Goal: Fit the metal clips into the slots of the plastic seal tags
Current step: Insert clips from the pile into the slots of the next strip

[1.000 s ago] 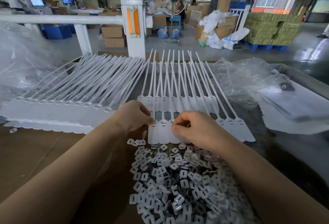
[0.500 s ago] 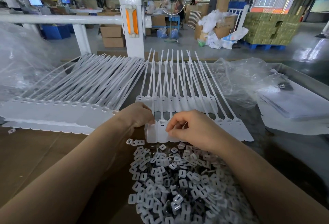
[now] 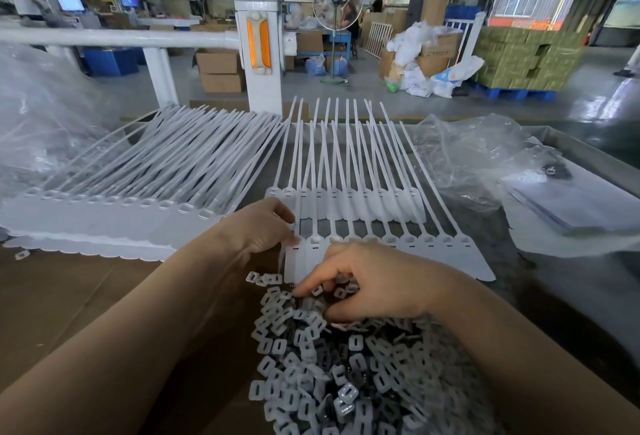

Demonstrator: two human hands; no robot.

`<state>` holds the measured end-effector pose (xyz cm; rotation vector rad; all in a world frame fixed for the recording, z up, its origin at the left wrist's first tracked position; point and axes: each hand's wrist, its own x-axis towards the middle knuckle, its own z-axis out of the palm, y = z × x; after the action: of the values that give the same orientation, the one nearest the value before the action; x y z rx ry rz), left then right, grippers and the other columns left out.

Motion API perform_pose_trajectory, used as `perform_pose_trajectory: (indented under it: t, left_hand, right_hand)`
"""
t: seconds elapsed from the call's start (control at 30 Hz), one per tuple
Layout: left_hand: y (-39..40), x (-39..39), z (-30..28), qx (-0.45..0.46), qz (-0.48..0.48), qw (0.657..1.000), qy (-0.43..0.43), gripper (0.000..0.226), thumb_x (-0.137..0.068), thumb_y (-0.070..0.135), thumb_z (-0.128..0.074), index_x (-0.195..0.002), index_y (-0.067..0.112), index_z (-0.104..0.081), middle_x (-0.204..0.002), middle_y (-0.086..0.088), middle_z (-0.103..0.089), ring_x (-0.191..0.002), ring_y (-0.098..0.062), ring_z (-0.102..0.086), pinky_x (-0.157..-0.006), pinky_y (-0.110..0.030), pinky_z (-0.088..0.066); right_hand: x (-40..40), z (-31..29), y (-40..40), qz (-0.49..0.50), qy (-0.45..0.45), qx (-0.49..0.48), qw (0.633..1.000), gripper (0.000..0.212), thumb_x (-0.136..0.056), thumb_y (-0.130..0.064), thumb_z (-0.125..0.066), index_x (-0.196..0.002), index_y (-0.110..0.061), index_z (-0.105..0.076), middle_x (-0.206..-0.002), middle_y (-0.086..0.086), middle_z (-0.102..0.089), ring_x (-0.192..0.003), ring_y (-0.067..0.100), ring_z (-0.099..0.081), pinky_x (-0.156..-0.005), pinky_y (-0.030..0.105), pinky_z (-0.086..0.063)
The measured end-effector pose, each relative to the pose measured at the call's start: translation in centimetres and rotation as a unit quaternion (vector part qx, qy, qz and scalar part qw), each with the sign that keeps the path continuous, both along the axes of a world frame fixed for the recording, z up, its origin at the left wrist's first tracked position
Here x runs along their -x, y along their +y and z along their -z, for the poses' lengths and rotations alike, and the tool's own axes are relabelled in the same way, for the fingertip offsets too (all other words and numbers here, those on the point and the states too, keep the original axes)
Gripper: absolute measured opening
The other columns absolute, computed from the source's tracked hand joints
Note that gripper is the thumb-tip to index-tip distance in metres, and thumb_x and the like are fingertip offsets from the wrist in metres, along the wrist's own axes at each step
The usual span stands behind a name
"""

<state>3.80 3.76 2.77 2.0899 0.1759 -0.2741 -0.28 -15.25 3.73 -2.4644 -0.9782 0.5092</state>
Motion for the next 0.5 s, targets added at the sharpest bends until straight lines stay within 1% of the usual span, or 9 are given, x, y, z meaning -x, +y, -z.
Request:
perform_pose_trajectory:
  t: [0.07,0.1,0.17,0.23,0.3,0.33,0.4,0.47,0.5]
  left_hand:
    - [0.09,0.03,0.02,0.004,0.003,1.000,-0.004,0.032,-0.081,0.002,-0.075,-0.108,0.012,-0.062,-0.105,-0.011,-0.062,-0.093,-0.027,-0.059,-0.084,-0.039,-0.052]
    - [0.11,0.04,0.01,0.004,0.004,1.000,-0.004,0.032,-0.080,0.002,-0.075,-0.108,0.012,-0.062,-0.105,-0.011,-0.061,-0.094,-0.027,-0.059,-0.086,-0.040,-0.052]
    - [0.10,0.07,-0.06,0.006,0.007,1.000,-0.002,0.032,-0.080,0.002,-0.075,-0.107,0.012,-0.061,-0.105,-0.011,-0.061,-0.095,-0.028,-0.058,-0.087,-0.041,-0.053]
    - [0.14,0.07,-0.10,0.008,0.011,1.000,0.001,0.031,-0.081,0.001,-0.075,-0.105,0.014,-0.061,-0.105,-0.011,-0.060,-0.090,-0.025,-0.058,-0.075,-0.036,-0.053]
    - [0.19,0.09,-0.13,0.016,0.018,1.000,0.003,0.030,-0.082,-0.001,-0.073,-0.105,0.015,-0.062,-0.105,-0.010,-0.060,-0.083,-0.021,-0.058,-0.063,-0.028,-0.049]
    - [0.20,0.10,-0.14,0.019,0.021,1.000,0.003,0.030,-0.082,-0.002,-0.072,-0.105,0.014,-0.062,-0.105,-0.010,-0.060,-0.082,-0.021,-0.058,-0.062,-0.027,-0.049]
    - [0.25,0.06,-0.06,0.023,0.023,0.999,0.003,0.030,-0.082,-0.004,-0.071,-0.106,0.014,-0.063,-0.104,-0.011,-0.061,-0.086,-0.023,-0.058,-0.068,-0.030,-0.052]
    - [0.30,0.05,0.00,0.024,0.024,0.999,0.004,0.031,-0.082,-0.005,-0.071,-0.106,0.013,-0.063,-0.104,-0.012,-0.062,-0.091,-0.026,-0.059,-0.077,-0.034,-0.054]
    - [0.32,0.01,0.04,0.023,0.025,0.999,0.004,0.032,-0.082,-0.005,-0.070,-0.106,0.013,-0.063,-0.104,-0.013,-0.062,-0.091,-0.026,-0.059,-0.078,-0.035,-0.054]
  right_hand:
    - [0.10,0.04,0.09,0.004,0.003,-0.001,1.000,0.040,-0.083,-0.030,-0.077,-0.118,-0.046,-0.067,-0.095,-0.014,-0.057,-0.091,0.002,-0.054,-0.088,0.024,-0.047]
    - [0.13,0.11,0.13,0.012,0.000,-0.005,1.000,0.037,-0.082,-0.031,-0.078,-0.115,-0.045,-0.068,-0.096,-0.014,-0.057,-0.091,0.002,-0.054,-0.087,0.027,-0.049]
    - [0.13,0.35,0.14,0.032,-0.008,-0.015,0.999,0.032,-0.079,-0.032,-0.080,-0.108,-0.041,-0.070,-0.092,-0.017,-0.058,-0.087,-0.003,-0.054,-0.077,0.023,-0.048]
    - [0.13,0.55,0.15,0.047,-0.011,-0.023,0.999,0.026,-0.077,-0.034,-0.082,-0.100,-0.037,-0.071,-0.085,-0.020,-0.059,-0.081,-0.008,-0.054,-0.066,0.014,-0.040]
    - [0.09,0.67,0.10,0.054,-0.011,-0.027,0.998,0.020,-0.076,-0.035,-0.082,-0.092,-0.033,-0.072,-0.078,-0.020,-0.060,-0.076,-0.009,-0.056,-0.061,0.011,-0.039]
    - [0.05,0.68,0.04,0.053,-0.009,-0.030,0.998,0.017,-0.076,-0.035,-0.082,-0.090,-0.032,-0.072,-0.075,-0.021,-0.062,-0.074,-0.009,-0.057,-0.059,0.010,-0.040]
    - [0.02,0.66,0.01,0.049,-0.005,-0.036,0.998,0.011,-0.079,-0.032,-0.080,-0.087,-0.030,-0.073,-0.071,-0.024,-0.063,-0.071,-0.009,-0.059,-0.059,0.010,-0.042]
    - [0.02,0.70,0.05,0.046,-0.013,-0.038,0.998,0.007,-0.081,-0.031,-0.078,-0.086,-0.030,-0.074,-0.072,-0.023,-0.065,-0.072,-0.010,-0.060,-0.061,0.010,-0.044]
    - [0.00,0.75,0.10,0.046,-0.020,-0.038,0.998,0.005,-0.082,-0.031,-0.077,-0.086,-0.030,-0.074,-0.074,-0.021,-0.066,-0.073,-0.010,-0.060,-0.061,0.011,-0.044]
